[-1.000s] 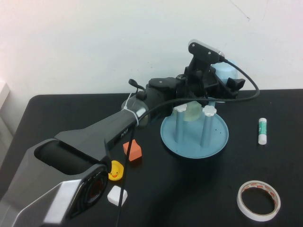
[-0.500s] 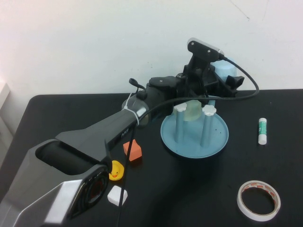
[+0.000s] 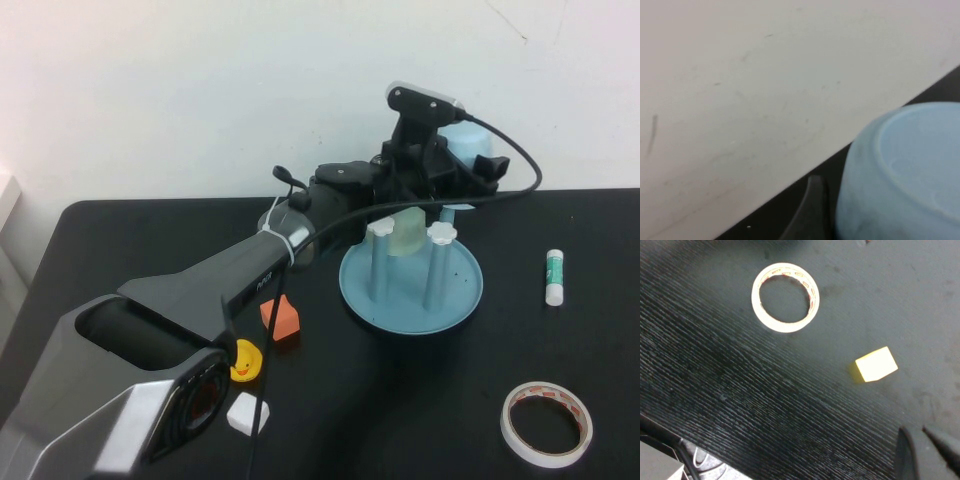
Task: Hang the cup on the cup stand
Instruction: Place the cup on the cup holder
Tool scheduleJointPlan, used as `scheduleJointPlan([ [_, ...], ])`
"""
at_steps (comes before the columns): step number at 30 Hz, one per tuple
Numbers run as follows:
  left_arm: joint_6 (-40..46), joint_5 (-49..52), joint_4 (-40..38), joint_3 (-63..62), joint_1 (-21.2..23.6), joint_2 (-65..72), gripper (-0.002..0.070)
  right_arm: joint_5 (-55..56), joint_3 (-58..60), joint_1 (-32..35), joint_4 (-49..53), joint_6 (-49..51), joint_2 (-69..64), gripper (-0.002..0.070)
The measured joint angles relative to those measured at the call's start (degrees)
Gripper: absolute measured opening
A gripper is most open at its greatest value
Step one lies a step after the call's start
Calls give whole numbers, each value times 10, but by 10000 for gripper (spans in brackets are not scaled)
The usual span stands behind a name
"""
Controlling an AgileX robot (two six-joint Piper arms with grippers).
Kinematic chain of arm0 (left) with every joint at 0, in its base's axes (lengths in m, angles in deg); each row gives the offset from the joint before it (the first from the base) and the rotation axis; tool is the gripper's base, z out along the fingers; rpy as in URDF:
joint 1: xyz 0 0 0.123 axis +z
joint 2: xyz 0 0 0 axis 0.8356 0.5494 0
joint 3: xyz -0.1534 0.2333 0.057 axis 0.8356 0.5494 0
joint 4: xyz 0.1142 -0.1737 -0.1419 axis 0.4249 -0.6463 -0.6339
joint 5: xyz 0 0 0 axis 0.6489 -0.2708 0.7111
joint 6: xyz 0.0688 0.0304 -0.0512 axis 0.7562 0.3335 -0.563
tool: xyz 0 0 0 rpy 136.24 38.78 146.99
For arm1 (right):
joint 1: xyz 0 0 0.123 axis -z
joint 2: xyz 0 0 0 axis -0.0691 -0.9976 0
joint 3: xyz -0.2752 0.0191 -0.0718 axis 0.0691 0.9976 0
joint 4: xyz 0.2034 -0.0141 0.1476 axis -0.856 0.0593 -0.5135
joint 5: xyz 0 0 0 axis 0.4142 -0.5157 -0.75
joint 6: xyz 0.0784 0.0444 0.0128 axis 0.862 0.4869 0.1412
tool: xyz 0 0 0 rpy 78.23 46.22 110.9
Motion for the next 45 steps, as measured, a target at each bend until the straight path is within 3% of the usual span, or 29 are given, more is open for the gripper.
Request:
scheduleJointPlan([
  [13,-25,7,-4,0,-1,2,623,0,0,0,3,-1,0,0],
  [23,-96,-62,-4,-8,-11,15,689,0,0,0,9,-1,0,0],
  [31,-81,-17,-5,-8,-11,14,683,0,0,0,45,-1,0,0],
  [33,-73,5,-1,-7,-11,12,628,4,0,0,53,-1,0,-1],
  [35,-72,22,9,-5,-11,6,516,28,0,0,60,-1,0,-1],
  [39,-98,43,89,-4,-11,-31,145,115,0,0,60,-2,0,-1],
  [42,-168,47,202,-4,-11,-69,43,155,0,0,60,-2,0,-1],
  [45,-287,79,375,-4,-11,-107,13,171,0,0,60,-6,0,-1],
])
